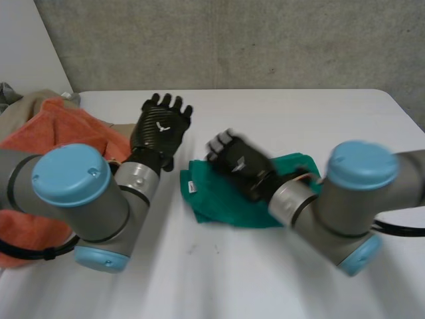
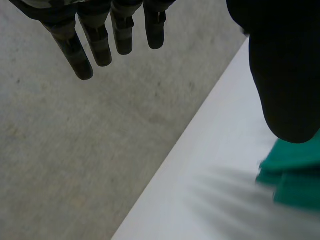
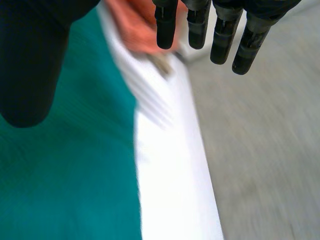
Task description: Fold the laundry.
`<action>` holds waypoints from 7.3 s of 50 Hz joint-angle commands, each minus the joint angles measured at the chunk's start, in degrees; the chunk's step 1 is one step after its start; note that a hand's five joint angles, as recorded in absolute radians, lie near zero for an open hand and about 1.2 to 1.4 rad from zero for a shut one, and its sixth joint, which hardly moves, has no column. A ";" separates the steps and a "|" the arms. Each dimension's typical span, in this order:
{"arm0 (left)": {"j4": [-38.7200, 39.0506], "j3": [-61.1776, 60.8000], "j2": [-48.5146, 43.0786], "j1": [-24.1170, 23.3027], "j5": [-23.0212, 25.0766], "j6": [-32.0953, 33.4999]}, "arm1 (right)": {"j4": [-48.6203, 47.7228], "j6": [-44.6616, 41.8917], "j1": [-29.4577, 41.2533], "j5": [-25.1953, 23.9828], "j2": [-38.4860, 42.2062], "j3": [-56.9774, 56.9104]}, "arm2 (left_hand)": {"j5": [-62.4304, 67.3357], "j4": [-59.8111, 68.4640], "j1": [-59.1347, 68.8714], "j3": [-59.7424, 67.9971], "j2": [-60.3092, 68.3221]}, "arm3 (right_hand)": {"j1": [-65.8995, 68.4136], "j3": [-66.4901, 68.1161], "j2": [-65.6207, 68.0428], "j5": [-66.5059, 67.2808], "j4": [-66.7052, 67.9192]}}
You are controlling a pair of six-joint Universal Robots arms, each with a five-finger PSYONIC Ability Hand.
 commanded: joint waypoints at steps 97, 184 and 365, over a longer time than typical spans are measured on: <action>-25.18 16.39 -16.08 -8.64 -9.44 -8.65 | 27.94 31.91 -5.81 10.76 12.67 -17.46 | -1.46 -0.48 0.40 -0.99 -0.50 | -1.62 -2.32 -2.57 -3.77 -3.42; -33.18 11.73 6.95 2.08 25.72 -20.17 | 20.19 41.14 -29.27 13.49 29.97 -44.51 | -0.45 0.53 1.41 0.02 0.50 | 68.38 67.68 67.43 66.23 66.58; -25.01 25.44 -21.36 8.84 7.35 -11.82 | 29.88 20.21 -12.40 4.52 1.94 -5.68 | 47.43 48.41 49.29 47.90 48.39 | 20.28 19.58 19.33 18.13 18.48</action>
